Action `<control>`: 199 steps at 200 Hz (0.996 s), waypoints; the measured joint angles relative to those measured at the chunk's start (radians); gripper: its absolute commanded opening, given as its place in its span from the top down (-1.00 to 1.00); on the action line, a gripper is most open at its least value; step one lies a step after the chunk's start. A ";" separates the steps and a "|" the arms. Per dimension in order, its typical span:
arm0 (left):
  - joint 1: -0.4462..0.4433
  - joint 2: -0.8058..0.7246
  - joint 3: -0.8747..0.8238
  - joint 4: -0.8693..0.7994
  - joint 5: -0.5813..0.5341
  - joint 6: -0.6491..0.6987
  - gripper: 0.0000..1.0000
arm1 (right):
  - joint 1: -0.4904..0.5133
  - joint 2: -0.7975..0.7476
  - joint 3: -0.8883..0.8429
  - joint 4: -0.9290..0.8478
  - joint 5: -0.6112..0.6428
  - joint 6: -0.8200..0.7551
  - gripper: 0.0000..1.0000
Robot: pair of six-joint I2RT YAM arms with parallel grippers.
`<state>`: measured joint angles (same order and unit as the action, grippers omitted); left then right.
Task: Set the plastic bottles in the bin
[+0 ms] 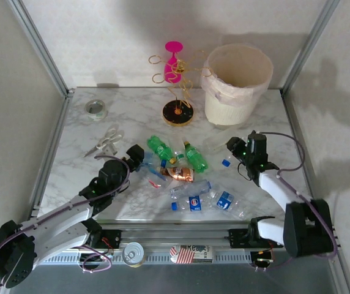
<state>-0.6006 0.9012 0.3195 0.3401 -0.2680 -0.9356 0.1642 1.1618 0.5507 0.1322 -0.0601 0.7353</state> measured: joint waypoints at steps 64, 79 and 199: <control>0.034 -0.009 -0.031 -0.001 -0.006 -0.001 -0.99 | 0.000 -0.166 0.283 -0.153 -0.019 -0.166 0.29; 0.043 -0.017 -0.040 -0.001 -0.006 -0.001 -0.99 | 0.000 -0.155 0.376 -0.166 -0.020 -0.200 0.30; 0.095 -0.262 -0.094 -0.145 -0.014 -0.001 -0.99 | -0.007 0.488 1.149 -0.231 0.005 -0.343 0.29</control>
<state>-0.5060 0.6388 0.2253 0.1951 -0.2817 -0.9363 0.1574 1.6501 1.7000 -0.0990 -0.0551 0.3923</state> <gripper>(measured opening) 0.995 0.453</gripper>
